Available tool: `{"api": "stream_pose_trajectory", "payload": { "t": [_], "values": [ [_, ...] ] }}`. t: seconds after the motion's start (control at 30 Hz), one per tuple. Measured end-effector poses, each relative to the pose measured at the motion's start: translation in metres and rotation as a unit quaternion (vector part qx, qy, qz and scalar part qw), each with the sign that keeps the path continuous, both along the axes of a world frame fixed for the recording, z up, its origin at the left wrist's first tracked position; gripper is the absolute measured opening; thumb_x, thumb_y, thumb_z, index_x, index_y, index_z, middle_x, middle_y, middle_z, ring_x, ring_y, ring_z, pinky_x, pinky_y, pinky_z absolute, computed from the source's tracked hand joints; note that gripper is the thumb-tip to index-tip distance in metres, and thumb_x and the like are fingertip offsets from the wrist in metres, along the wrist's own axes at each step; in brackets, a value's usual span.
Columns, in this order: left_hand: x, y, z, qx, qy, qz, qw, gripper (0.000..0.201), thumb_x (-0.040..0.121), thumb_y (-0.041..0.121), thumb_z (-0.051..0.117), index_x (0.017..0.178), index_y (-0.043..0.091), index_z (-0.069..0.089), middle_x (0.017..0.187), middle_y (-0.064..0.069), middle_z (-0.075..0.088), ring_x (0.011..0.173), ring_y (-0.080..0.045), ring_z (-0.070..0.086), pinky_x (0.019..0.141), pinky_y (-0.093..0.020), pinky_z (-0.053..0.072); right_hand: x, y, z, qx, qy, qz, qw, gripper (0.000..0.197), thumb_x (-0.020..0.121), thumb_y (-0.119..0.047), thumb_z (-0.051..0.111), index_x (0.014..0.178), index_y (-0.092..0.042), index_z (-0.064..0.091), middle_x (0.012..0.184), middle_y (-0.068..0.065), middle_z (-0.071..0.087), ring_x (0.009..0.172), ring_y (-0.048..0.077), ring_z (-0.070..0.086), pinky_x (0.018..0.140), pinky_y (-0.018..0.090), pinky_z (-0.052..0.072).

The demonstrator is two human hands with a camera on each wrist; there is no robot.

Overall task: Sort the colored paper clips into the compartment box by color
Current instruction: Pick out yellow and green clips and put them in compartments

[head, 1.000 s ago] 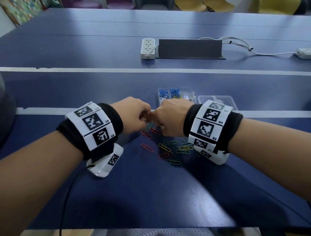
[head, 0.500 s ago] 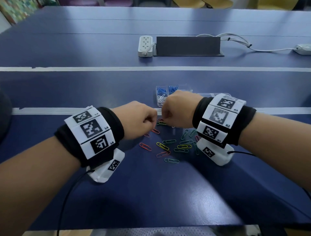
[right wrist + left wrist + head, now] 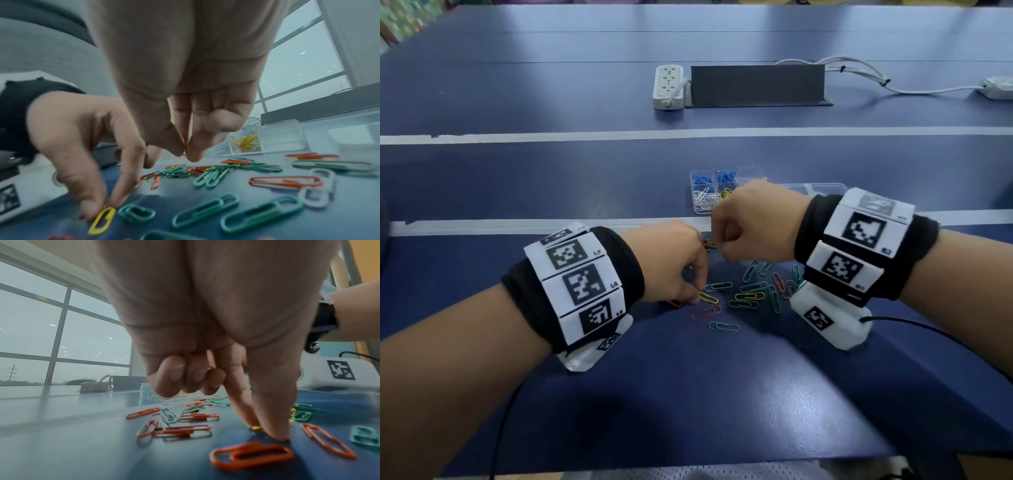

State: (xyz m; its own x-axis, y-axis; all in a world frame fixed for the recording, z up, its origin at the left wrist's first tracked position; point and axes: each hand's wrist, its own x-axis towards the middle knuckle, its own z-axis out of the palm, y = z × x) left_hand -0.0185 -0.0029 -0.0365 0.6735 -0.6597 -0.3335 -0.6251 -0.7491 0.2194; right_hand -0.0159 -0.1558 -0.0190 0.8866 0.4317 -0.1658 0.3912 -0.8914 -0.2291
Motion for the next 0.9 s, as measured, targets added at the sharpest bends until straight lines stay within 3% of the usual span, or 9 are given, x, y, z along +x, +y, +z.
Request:
{"api": "stream_pose_trajectory", "payload": {
  "t": [0.13, 0.17, 0.27, 0.33, 0.5, 0.63, 0.73, 0.9],
  "values": [
    [-0.001, -0.001, -0.002, -0.01, -0.011, -0.008, 1.0, 0.011, 0.076, 0.025, 0.06, 0.076, 0.017, 0.067, 0.086, 0.002, 0.062, 0.079, -0.018, 0.058, 0.075, -0.027, 0.049, -0.013, -0.014, 0.0, -0.021, -0.001, 0.049, 0.999, 0.036, 0.077, -0.013, 0.054, 0.107, -0.027, 0.069, 0.07, -0.006, 0.055, 0.07, 0.015, 0.045, 0.076, 0.026, 0.049],
    [-0.001, -0.001, -0.002, -0.017, -0.01, -0.003, 1.0, 0.006, 0.075, 0.024, 0.06, 0.071, 0.02, 0.062, 0.082, 0.004, 0.061, 0.077, -0.017, 0.056, 0.075, -0.028, 0.049, -0.015, -0.017, -0.001, -0.023, 0.0, 0.059, 0.998, 0.037, 0.076, -0.012, 0.053, 0.106, -0.027, 0.069, 0.072, -0.005, 0.059, 0.069, 0.015, 0.045, 0.077, 0.027, 0.05],
    [0.001, -0.002, 0.002, -0.057, -0.009, 0.044, 0.997, 0.017, 0.071, 0.024, 0.061, 0.06, 0.026, 0.047, 0.062, 0.009, 0.054, 0.06, -0.009, 0.05, 0.069, -0.029, 0.051, -0.024, -0.026, -0.003, -0.018, 0.025, 0.067, 0.997, 0.032, 0.073, -0.011, 0.055, 0.096, -0.025, 0.071, 0.076, -0.006, 0.065, 0.069, 0.014, 0.048, 0.079, 0.031, 0.052],
    [0.003, -0.003, 0.004, -0.073, -0.004, 0.064, 0.995, 0.018, 0.072, 0.022, 0.062, 0.061, 0.024, 0.048, 0.057, 0.009, 0.052, 0.055, -0.004, 0.048, 0.066, -0.026, 0.049, -0.032, -0.03, -0.003, -0.037, 0.044, 0.079, 0.995, 0.025, 0.074, -0.016, 0.058, 0.093, -0.026, 0.071, 0.081, -0.005, 0.069, 0.072, 0.017, 0.055, 0.078, 0.03, 0.052],
    [0.007, -0.008, 0.006, -0.085, 0.001, 0.077, 0.993, 0.012, 0.074, 0.02, 0.063, 0.067, 0.018, 0.054, 0.059, 0.007, 0.053, 0.056, -0.005, 0.048, 0.063, -0.024, 0.045, -0.043, -0.027, -0.007, -0.085, 0.051, 0.117, 0.988, 0.02, 0.081, -0.02, 0.055, 0.095, -0.029, 0.066, 0.094, -0.001, 0.069, 0.093, 0.026, 0.062, 0.079, 0.039, 0.053],
    [0.009, -0.011, 0.009, -0.093, -0.001, 0.093, 0.991, 0.012, 0.071, 0.016, 0.066, 0.065, 0.016, 0.055, 0.053, 0.008, 0.051, 0.051, -0.004, 0.047, 0.057, -0.021, 0.042, -0.044, -0.024, -0.011, -0.129, 0.026, 0.086, 0.988, 0.022, 0.084, -0.019, 0.052, 0.1, -0.031, 0.062, 0.087, 0.001, 0.051, 0.094, 0.031, 0.061, 0.067, 0.031, 0.046],
    [0.011, -0.009, 0.011, -0.101, 0.003, 0.107, 0.989, 0.01, 0.069, 0.014, 0.067, 0.066, 0.016, 0.057, 0.053, 0.009, 0.053, 0.052, -0.003, 0.049, 0.062, -0.026, 0.048, -0.046, -0.02, -0.013, -0.145, 0.038, 0.054, 0.987, 0.022, 0.083, -0.018, 0.052, 0.101, -0.027, 0.059, 0.085, -0.001, 0.042, 0.093, 0.033, 0.061, 0.064, 0.03, 0.039],
    [0.015, -0.004, 0.009, -0.127, 0.017, 0.116, 0.985, 0.017, 0.074, 0.01, 0.062, 0.081, 0.025, 0.057, 0.067, 0.004, 0.064, 0.055, -0.005, 0.05, 0.066, -0.022, 0.046, -0.042, -0.02, -0.013, -0.119, 0.058, 0.02, 0.991, 0.027, 0.079, -0.02, 0.056, 0.105, -0.022, 0.056, 0.095, 0.005, 0.056, 0.096, 0.032, 0.06, 0.071, 0.032, 0.045]
  ]
}}
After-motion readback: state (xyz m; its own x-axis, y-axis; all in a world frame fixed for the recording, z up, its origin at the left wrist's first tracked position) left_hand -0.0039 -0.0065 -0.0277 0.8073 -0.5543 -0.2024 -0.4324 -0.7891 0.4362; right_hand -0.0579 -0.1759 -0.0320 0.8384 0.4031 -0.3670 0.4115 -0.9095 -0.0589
